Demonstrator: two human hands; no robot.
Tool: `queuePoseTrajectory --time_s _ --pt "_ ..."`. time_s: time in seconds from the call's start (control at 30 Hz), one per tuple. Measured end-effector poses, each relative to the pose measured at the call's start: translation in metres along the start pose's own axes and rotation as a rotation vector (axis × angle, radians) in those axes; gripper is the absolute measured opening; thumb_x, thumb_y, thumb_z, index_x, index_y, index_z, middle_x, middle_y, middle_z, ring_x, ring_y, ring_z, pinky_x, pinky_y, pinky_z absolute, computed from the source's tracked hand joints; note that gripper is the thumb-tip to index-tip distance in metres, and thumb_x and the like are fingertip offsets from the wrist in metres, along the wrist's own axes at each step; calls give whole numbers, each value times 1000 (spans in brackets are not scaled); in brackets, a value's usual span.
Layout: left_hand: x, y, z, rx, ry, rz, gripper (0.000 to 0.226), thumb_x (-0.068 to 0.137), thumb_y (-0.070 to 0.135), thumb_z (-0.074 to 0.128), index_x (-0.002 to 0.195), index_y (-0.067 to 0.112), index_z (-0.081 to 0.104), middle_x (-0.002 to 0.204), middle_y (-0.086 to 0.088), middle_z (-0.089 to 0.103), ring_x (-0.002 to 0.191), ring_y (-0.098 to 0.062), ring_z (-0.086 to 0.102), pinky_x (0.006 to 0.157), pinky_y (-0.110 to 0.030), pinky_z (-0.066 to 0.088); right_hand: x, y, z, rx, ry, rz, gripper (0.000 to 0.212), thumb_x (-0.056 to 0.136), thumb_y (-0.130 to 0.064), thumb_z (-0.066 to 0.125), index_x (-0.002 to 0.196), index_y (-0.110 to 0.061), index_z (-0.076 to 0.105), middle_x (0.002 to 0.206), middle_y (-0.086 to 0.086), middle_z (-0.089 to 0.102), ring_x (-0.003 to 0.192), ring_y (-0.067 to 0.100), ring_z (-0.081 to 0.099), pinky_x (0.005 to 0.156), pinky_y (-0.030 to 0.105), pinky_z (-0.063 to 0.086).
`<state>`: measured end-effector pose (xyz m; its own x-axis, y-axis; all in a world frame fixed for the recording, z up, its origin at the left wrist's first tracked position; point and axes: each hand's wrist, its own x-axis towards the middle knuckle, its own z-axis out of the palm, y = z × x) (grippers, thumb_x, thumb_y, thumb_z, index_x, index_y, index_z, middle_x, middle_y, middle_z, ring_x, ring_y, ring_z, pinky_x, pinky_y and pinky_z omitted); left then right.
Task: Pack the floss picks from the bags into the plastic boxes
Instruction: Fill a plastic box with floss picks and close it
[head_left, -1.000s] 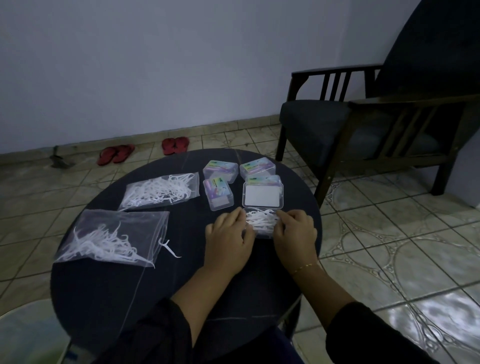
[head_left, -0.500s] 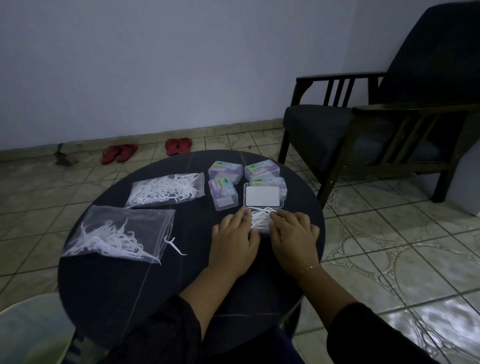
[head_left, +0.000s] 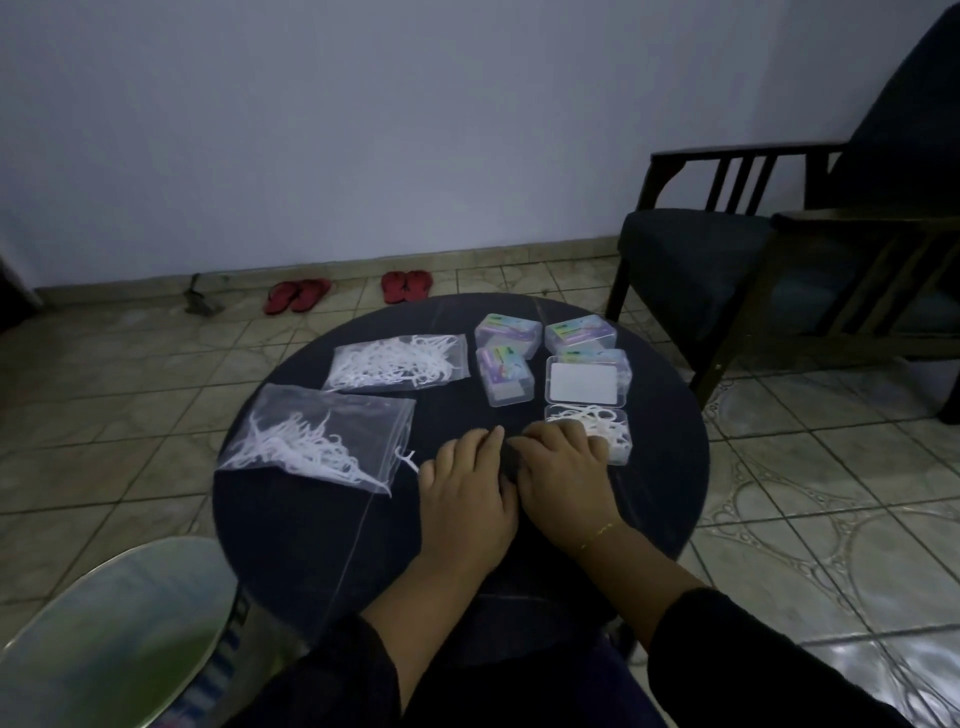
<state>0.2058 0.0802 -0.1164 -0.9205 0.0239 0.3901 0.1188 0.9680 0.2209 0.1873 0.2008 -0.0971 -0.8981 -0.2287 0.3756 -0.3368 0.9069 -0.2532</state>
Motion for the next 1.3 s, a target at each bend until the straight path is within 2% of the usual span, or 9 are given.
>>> queuePoseTrajectory --time_s 0.1,0.17,0.27,0.33,0.53,0.7,0.87,1.1,1.3 --pt "-13 -15 -7 -19 69 -95 51 80 29 35 124 18 59 117 0 61 103 -20 60 86 -35 35 4 -21 10 -27 -75 -84 22 78 -30 53 84 -27 74 87 -4 67 84 23 60 67 39 45" --pt "-18 -21 -12 -85 92 -162 53 81 28 31 126 18 57 120 0 60 107 -20 59 87 -36 34 6 -32 17 -48 -128 -145 20 85 -29 58 99 -25 72 98 0 65 94 26 54 74 39 38" --pt "-21 -29 -17 -148 124 -208 53 82 26 27 127 19 54 125 1 57 109 -17 57 86 -35 34 9 -46 23 -44 -218 -163 35 98 -36 40 129 -29 55 120 3 53 112 26 41 86 39 30" --pt "-21 -37 -19 -130 153 -209 47 83 19 36 127 19 54 127 2 56 110 -17 56 83 -32 28 12 -55 24 -60 -277 -128 38 99 -41 35 134 -35 48 122 4 48 114 26 37 90 39 29" --pt "-18 -56 -27 -94 133 -202 55 74 5 60 128 18 54 130 3 53 116 -17 52 81 -31 21 25 -68 25 -123 -278 -96 36 96 -47 40 114 -30 67 115 2 52 111 24 39 89 37 30" --pt "-15 -67 -33 -88 133 -211 57 76 5 58 131 20 51 135 2 48 122 -17 47 81 -27 12 37 -80 28 -46 -310 -73 35 96 -43 42 118 -27 64 117 4 53 114 25 40 91 36 33" --pt "-14 -76 -34 -102 136 -179 61 72 1 61 129 19 53 133 0 50 119 -19 50 85 -31 17 49 -84 28 -90 -365 -5 28 95 -26 44 111 -15 64 118 4 58 117 25 42 89 33 36" --pt "-3 -65 -31 -147 119 -84 57 76 1 57 130 18 52 135 1 47 120 -15 48 85 -31 18 52 -56 0 -114 -602 132 42 88 -37 60 119 -9 54 123 9 55 118 28 46 93 37 42" --pt "12 -27 -17 -224 110 45 55 76 6 49 129 20 54 135 1 48 124 -14 44 91 -30 19 54 2 -31 -79 -371 199 27 92 -35 54 105 -14 66 103 5 63 100 20 56 90 37 50"
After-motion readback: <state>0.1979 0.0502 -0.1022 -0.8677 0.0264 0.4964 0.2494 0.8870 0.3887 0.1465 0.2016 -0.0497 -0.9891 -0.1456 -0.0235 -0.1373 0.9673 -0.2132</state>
